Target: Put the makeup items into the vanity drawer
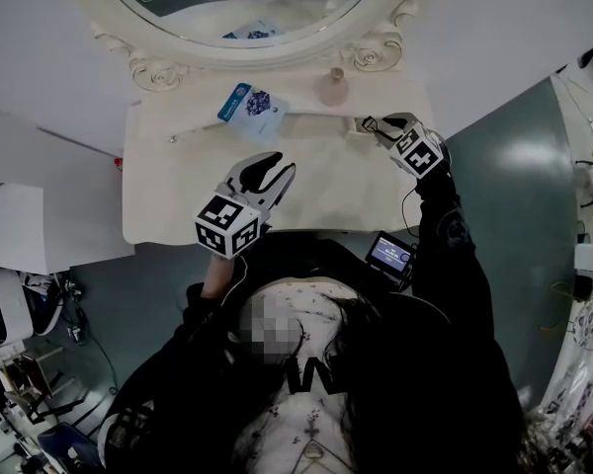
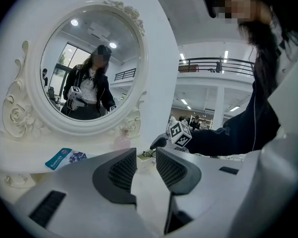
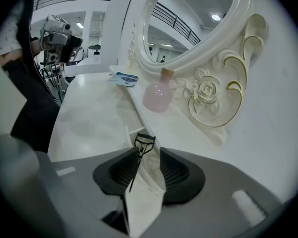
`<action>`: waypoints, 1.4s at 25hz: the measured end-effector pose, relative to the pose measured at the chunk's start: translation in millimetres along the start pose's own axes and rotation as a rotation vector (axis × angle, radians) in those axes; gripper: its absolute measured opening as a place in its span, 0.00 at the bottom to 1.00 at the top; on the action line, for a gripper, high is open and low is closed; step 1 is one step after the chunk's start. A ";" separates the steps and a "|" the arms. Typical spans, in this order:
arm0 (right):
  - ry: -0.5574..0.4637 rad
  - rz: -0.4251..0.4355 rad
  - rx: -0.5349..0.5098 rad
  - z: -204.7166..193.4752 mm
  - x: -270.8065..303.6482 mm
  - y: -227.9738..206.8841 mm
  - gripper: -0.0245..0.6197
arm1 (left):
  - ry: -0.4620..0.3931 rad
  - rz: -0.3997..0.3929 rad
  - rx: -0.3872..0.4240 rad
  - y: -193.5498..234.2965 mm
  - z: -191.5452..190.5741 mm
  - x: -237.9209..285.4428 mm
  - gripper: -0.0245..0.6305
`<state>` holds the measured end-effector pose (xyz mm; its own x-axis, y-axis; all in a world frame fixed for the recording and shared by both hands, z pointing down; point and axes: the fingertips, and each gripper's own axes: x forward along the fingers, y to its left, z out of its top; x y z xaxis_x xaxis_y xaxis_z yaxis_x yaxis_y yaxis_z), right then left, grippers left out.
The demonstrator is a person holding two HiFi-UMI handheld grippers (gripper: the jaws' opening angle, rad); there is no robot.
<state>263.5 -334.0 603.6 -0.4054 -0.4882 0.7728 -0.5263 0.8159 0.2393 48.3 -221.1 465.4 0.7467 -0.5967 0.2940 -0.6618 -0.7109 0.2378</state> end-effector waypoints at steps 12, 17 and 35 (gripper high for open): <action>0.089 -0.047 -0.132 -7.8 6.1 -1.5 0.08 | -0.006 0.012 0.001 -1.3 -1.0 -8.9 0.22; 0.118 -0.065 -0.243 -9.2 19.0 5.3 0.08 | -0.005 0.018 0.001 -2.9 -3.4 -13.0 0.22; -0.020 -0.047 -0.032 13.9 -2.3 20.4 0.17 | 0.015 0.012 0.002 -3.9 -7.2 -16.2 0.22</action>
<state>243.3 -320.5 598.5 -0.3957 -0.5322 0.7485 -0.5211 0.8012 0.2941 38.3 -206.0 466.3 0.7374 -0.5996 0.3111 -0.6707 -0.7043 0.2325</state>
